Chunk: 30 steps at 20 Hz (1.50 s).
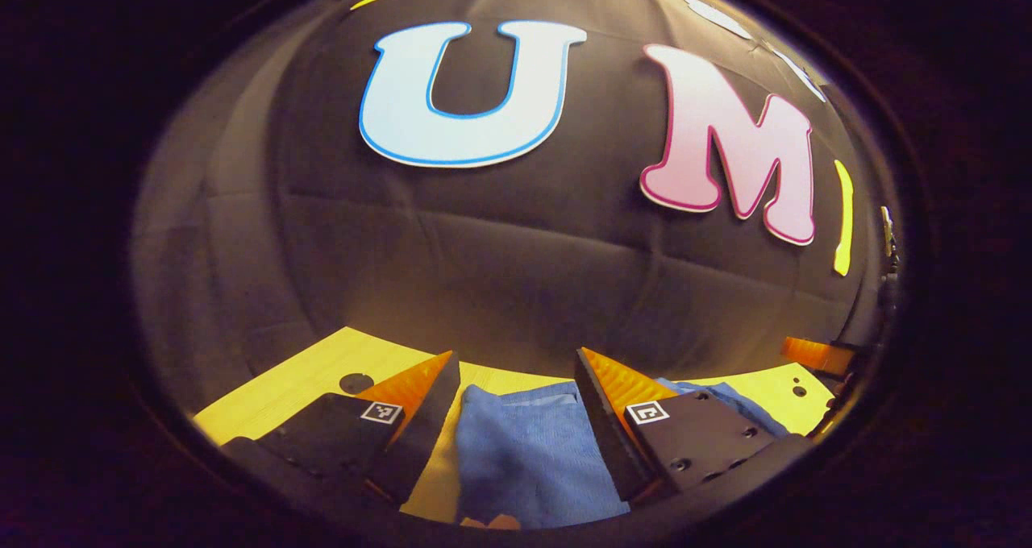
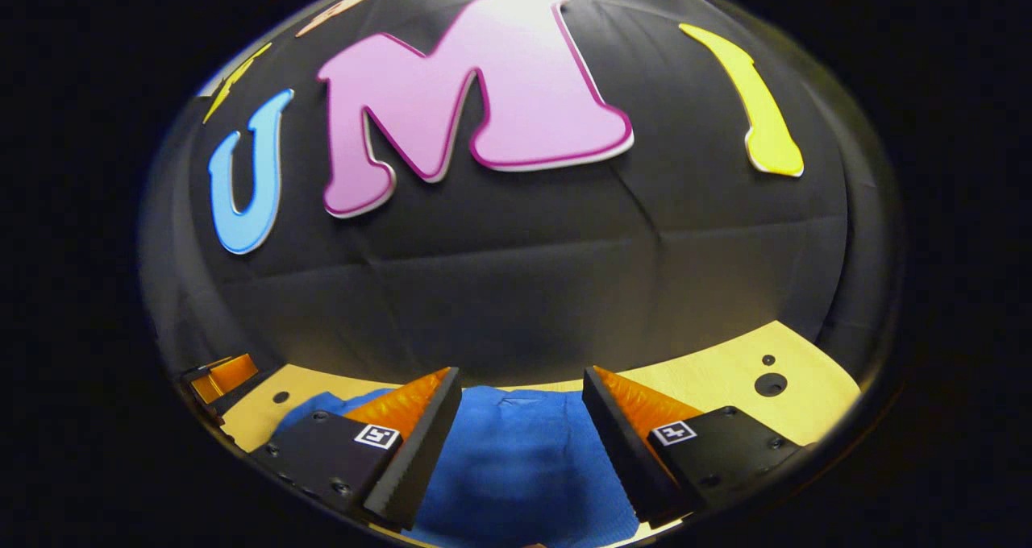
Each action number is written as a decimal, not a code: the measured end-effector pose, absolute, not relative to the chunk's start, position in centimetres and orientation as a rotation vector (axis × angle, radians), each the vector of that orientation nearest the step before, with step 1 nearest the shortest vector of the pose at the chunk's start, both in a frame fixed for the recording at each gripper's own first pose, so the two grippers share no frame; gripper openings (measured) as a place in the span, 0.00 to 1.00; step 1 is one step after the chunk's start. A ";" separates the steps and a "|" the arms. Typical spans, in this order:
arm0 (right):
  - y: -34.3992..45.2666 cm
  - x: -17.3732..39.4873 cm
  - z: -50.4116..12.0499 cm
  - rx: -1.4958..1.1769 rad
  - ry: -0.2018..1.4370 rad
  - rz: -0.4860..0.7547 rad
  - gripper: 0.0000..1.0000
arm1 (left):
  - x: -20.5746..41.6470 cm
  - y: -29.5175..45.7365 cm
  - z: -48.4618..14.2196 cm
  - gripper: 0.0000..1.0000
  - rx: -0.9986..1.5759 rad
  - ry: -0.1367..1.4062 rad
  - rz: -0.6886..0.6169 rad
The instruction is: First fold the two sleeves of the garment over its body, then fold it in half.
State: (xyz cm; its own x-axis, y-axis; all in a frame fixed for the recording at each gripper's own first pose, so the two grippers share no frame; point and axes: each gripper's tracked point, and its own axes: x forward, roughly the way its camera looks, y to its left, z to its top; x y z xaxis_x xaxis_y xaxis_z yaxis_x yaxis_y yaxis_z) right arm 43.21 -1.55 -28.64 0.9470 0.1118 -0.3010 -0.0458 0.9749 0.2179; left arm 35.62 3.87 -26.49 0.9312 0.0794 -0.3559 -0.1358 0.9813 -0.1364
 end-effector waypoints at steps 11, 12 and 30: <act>-0.5 20.8 -19.9 0.153 0.205 0.052 0.97 | 9.9 5.6 -17.9 0.82 -0.300 0.037 0.081; -0.5 18.7 -20.5 0.126 0.240 0.045 0.97 | 7.3 5.4 -17.5 0.82 -0.221 0.037 0.075; 1.3 -2.7 -9.0 0.129 0.240 0.077 0.98 | -4.1 -5.1 -1.8 0.80 -0.049 -0.055 -0.059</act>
